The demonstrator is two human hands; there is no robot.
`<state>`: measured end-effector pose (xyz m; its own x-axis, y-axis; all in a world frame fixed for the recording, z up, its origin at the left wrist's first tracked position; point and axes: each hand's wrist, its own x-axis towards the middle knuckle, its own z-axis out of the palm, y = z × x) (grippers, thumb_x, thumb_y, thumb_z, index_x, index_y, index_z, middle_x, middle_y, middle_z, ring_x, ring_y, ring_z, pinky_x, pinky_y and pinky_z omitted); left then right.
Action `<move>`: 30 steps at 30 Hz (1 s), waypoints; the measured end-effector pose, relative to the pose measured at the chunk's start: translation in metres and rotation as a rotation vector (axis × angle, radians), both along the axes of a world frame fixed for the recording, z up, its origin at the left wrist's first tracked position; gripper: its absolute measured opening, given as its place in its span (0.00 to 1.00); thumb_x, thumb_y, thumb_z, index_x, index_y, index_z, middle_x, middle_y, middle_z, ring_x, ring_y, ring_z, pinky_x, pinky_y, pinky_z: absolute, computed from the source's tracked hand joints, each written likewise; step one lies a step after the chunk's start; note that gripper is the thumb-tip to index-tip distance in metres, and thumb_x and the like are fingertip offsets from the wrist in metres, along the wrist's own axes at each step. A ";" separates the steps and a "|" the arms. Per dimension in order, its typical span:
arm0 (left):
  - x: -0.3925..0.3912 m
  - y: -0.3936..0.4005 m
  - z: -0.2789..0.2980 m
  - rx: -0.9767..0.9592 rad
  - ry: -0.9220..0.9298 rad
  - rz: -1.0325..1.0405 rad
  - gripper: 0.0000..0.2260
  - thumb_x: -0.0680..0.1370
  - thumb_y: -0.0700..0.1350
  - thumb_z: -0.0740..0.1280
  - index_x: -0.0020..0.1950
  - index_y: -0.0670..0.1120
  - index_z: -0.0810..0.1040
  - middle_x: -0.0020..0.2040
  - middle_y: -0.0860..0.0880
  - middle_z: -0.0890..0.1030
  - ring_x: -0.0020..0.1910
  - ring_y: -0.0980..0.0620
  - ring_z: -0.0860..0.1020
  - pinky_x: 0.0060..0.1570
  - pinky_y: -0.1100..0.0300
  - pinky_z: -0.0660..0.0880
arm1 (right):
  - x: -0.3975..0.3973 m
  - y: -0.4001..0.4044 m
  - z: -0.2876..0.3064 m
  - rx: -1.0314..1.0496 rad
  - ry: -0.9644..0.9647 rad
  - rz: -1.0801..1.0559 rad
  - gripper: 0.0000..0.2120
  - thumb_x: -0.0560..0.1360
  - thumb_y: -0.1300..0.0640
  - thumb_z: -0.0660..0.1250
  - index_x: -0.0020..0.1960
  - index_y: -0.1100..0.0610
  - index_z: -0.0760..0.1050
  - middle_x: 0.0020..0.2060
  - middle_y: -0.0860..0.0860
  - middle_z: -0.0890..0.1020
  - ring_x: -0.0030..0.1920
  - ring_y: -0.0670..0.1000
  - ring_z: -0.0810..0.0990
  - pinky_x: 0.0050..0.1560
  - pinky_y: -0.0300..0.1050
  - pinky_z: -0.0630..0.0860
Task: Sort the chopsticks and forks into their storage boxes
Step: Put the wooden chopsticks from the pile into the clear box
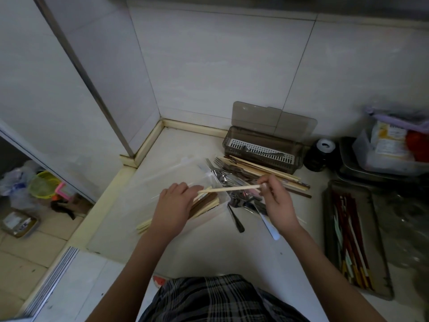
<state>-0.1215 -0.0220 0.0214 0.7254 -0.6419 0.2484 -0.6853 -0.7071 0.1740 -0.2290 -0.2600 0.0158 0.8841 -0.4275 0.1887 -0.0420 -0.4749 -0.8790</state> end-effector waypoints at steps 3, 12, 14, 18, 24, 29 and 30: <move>0.000 0.014 -0.004 -0.042 0.179 0.090 0.12 0.80 0.43 0.59 0.60 0.51 0.76 0.44 0.46 0.78 0.43 0.45 0.76 0.41 0.53 0.72 | 0.000 -0.010 -0.009 0.018 0.128 -0.124 0.08 0.81 0.54 0.55 0.59 0.49 0.69 0.46 0.48 0.78 0.39 0.45 0.74 0.36 0.38 0.70; -0.006 0.076 -0.025 -0.084 0.684 0.210 0.08 0.82 0.45 0.55 0.54 0.47 0.73 0.37 0.47 0.76 0.35 0.51 0.73 0.37 0.58 0.67 | -0.030 -0.047 -0.069 -0.230 0.568 -0.362 0.16 0.76 0.58 0.65 0.62 0.57 0.70 0.57 0.56 0.76 0.58 0.58 0.73 0.59 0.54 0.71; -0.005 0.082 -0.030 -0.013 0.688 0.267 0.08 0.82 0.45 0.55 0.48 0.46 0.72 0.38 0.46 0.76 0.36 0.48 0.74 0.37 0.57 0.67 | -0.036 -0.047 -0.073 -0.281 0.609 -0.339 0.16 0.75 0.59 0.65 0.62 0.58 0.71 0.58 0.56 0.75 0.59 0.58 0.71 0.59 0.54 0.71; 0.000 0.078 -0.036 0.174 0.677 0.313 0.09 0.81 0.45 0.57 0.43 0.44 0.71 0.40 0.45 0.75 0.41 0.45 0.75 0.41 0.56 0.68 | -0.036 -0.048 -0.074 -0.321 0.622 -0.339 0.12 0.74 0.61 0.66 0.57 0.57 0.71 0.55 0.57 0.73 0.56 0.58 0.71 0.56 0.55 0.72; 0.010 0.070 -0.041 0.043 0.653 0.381 0.03 0.75 0.38 0.66 0.47 0.45 0.77 0.47 0.47 0.76 0.44 0.49 0.74 0.45 0.60 0.67 | -0.033 -0.052 -0.073 -0.385 0.725 -0.293 0.04 0.76 0.58 0.64 0.50 0.55 0.70 0.50 0.56 0.75 0.52 0.57 0.73 0.52 0.53 0.73; 0.014 0.071 -0.045 0.005 0.602 0.408 0.13 0.70 0.30 0.64 0.42 0.49 0.75 0.47 0.45 0.78 0.44 0.47 0.75 0.46 0.58 0.70 | -0.026 -0.050 -0.067 -0.548 0.859 -0.197 0.10 0.78 0.56 0.60 0.58 0.58 0.68 0.55 0.56 0.74 0.57 0.56 0.73 0.54 0.51 0.72; 0.014 0.071 -0.046 0.014 0.608 0.401 0.13 0.70 0.30 0.64 0.42 0.48 0.76 0.47 0.45 0.78 0.44 0.47 0.75 0.46 0.59 0.70 | -0.026 -0.048 -0.066 -0.635 0.868 -0.157 0.12 0.78 0.57 0.60 0.60 0.58 0.66 0.56 0.56 0.73 0.57 0.56 0.73 0.55 0.50 0.72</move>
